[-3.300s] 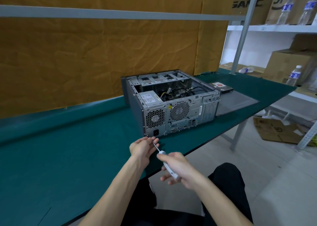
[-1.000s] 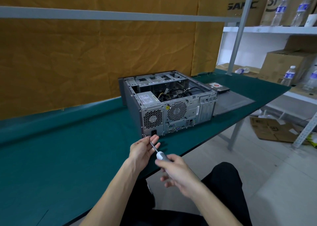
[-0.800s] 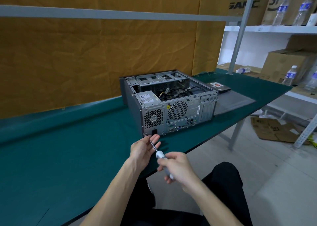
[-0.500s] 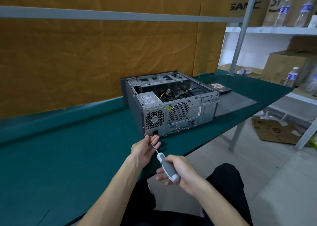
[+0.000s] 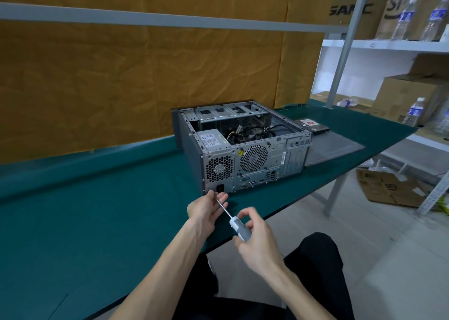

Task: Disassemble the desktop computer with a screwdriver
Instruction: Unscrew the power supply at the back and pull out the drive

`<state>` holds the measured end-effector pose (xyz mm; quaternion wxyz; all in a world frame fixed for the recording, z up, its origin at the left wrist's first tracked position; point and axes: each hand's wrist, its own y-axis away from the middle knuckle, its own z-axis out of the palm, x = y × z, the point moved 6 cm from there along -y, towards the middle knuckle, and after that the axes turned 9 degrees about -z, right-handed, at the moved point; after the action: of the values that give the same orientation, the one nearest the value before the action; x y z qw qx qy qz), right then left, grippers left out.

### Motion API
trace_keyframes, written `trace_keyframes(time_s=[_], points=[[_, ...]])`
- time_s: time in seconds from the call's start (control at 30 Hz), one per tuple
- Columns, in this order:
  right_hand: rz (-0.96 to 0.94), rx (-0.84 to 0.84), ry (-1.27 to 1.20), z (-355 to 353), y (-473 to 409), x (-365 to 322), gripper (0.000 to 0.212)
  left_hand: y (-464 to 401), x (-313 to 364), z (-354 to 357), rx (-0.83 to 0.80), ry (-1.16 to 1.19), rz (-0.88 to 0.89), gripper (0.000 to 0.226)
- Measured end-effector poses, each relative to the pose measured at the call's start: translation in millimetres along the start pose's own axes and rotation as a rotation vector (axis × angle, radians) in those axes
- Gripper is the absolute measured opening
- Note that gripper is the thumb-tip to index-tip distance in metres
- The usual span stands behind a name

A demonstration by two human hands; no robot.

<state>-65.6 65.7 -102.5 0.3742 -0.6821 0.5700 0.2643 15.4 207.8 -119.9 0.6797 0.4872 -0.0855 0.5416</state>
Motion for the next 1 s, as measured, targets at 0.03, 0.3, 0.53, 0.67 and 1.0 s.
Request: trace_keyframes(time_s=[0.03,0.3,0.53,0.67,1.0], points=[[-0.003,0.003,-0.008,-1.0,1.4,2.6,0.044,1.2,0.5,-1.3,0.002,-0.02,0.004,0.013],[-0.071,-0.098,-0.21,7.1,4.8,7.5,0.036,21.3,29.5,-52.2,0.005,-0.149,0.115,0.011],[-0.028,-0.034,-0.2,8.5,3.8,17.0,0.034,41.1,64.4,-87.1,0.456,-1.099,0.685,0.016],[0.016,0.011,-0.178,10.6,-1.0,17.2,0.034,34.8,56.7,-84.1,0.558,-1.351,0.628,0.023],[0.039,0.013,-0.148,11.8,-2.5,18.2,0.032,34.4,54.8,-93.0,0.527,-1.348,0.654,0.024]])
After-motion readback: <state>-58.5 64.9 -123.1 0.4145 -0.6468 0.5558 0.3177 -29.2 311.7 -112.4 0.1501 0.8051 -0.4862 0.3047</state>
